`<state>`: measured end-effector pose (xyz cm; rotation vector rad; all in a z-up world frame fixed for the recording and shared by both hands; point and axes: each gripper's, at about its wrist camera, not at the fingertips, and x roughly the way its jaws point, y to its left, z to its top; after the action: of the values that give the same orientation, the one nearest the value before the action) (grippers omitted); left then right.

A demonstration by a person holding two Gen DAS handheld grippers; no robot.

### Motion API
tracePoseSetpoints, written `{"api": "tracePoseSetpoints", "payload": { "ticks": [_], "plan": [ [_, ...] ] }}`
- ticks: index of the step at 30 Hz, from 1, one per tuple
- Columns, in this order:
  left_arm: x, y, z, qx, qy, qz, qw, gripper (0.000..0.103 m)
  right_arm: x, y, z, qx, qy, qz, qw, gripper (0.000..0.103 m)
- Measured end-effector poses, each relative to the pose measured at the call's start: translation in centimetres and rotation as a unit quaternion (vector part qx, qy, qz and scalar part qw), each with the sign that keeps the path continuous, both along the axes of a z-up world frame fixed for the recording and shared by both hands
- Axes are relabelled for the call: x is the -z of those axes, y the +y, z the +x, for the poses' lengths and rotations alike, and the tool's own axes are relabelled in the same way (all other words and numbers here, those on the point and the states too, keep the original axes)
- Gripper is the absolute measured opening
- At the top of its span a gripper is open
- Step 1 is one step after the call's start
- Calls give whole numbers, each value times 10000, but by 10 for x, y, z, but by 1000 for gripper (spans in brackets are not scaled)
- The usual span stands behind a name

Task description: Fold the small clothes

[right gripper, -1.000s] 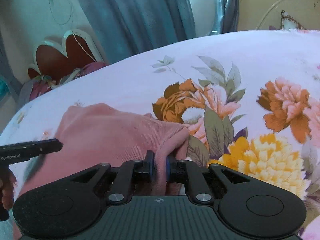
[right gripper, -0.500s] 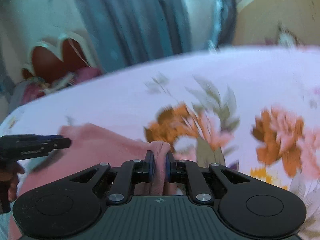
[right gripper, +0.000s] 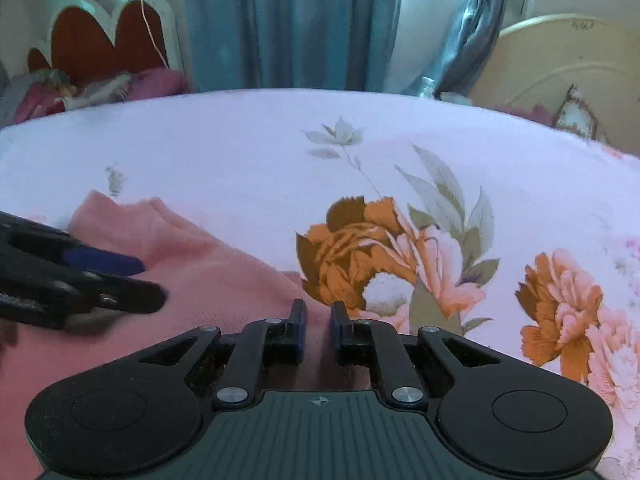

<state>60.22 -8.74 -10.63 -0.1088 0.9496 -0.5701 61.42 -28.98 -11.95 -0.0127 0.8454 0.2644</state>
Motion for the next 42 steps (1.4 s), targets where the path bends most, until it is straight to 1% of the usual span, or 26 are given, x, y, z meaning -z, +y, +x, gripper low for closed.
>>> {"api": "tracePoseSetpoints", "payload": {
  "ticks": [2, 4, 7, 9, 10, 12, 13, 15, 17, 18, 19, 21, 22, 23, 24, 26, 27, 28, 29, 31, 34, 35, 36, 38, 40, 42],
  "plan": [
    [5, 11, -4, -347, -360, 162, 9986, 39, 2, -11, 0, 130, 54, 286, 9995, 11],
    [13, 16, 8, -734, -433, 256, 9960, 38, 2, -15, 2, 251, 51, 384, 9989, 11],
    [13, 22, 23, -1114, -457, 84, 9927, 33, -1, -11, 3, 440, -46, 211, 9988, 11],
    [-2, 15, 15, -975, -766, -27, 9923, 38, -12, -13, -1, 640, -309, 317, 9970, 11],
    [-6, 14, 9, -855, -878, -158, 9923, 41, -20, -16, -7, 595, -494, 596, 9952, 11],
    [2, -1, 15, -624, -635, 60, 9960, 39, -20, -10, -5, 243, -364, 937, 9946, 11],
    [14, -11, 22, -494, -330, 346, 9976, 40, -13, 0, -1, -24, -141, 847, 9963, 11],
    [8, -22, 22, -494, -560, 619, 9953, 38, 5, 11, 7, 49, 188, 212, 9996, 11],
    [-8, -14, 8, -524, -820, 202, 9950, 39, -3, -4, 4, 497, 185, 430, 9977, 11],
    [-15, -7, 0, -598, -888, 87, 9942, 39, -11, -7, -4, 534, -8, 358, 9979, 11],
    [-18, -4, -9, -642, -866, 100, 9941, 39, -19, -9, -15, 438, -199, 317, 9983, 11],
    [-15, -6, -28, -701, -969, 193, 9926, 39, -26, -2, -34, -108, -241, 614, 9978, 11],
    [-5, -11, -28, -760, -823, 337, 9931, 39, -23, 8, -41, -419, -249, 617, 9969, 11],
    [5, -14, -26, -776, -623, 433, 9941, 39, -13, 20, -45, -598, -206, 299, 9975, 11],
    [6, -16, -28, -819, -788, 478, 9924, 39, -2, 23, -43, -517, -138, 5, 9986, 11],
    [2, -22, -31, -883, -844, 606, 9907, 39, 1, 10, -41, -80, -82, 412, 9991, 25],
    [-3, -21, -37, -890, -896, 634, 9900, 39, -2, 5, -41, 114, -23, 521, 9986, 25],
    [-8, -12, -53, -890, -976, 679, 9889, 39, -9, 5, -44, 258, -61, 384, 9989, 25],
    [-15, -11, -64, -868, -1057, 649, 9885, 39, -20, 7, -54, 182, -196, 274, 9993, 25],
    [-22, -3, -93, -895, -1091, 500, 9887, 39, -36, 10, -80, -324, -356, 541, 9974, 25],
    [-12, 0, -127, -828, -865, 437, 9918, 39, -23, 12, -114, -800, 86, 389, 9960, 25],
    [-6, -3, -134, -773, -851, 486, 9922, 39, -11, 12, -125, -939, 177, 39, 9954, 25],
    [-5, -4, -142, -739, -913, 544, 9916, 39, -4, 4, -135, -936, 50, -94, 9956, 23],
    [-11, -1, -152, -773, -861, 499, 9920, 39, -8, -20, -145, -358, 77, 220, 9991, 0],
    [-18, 6, -166, -915, -865, 461, 9910, 39, -23, -32, -156, 188, -156, 2, 9997, 0],
    [-22, 12, -181, -1034, -965, 541, 9885, 39, -38, -43, -170, 84, -203, 493, 9985, 0]
  ]
}}
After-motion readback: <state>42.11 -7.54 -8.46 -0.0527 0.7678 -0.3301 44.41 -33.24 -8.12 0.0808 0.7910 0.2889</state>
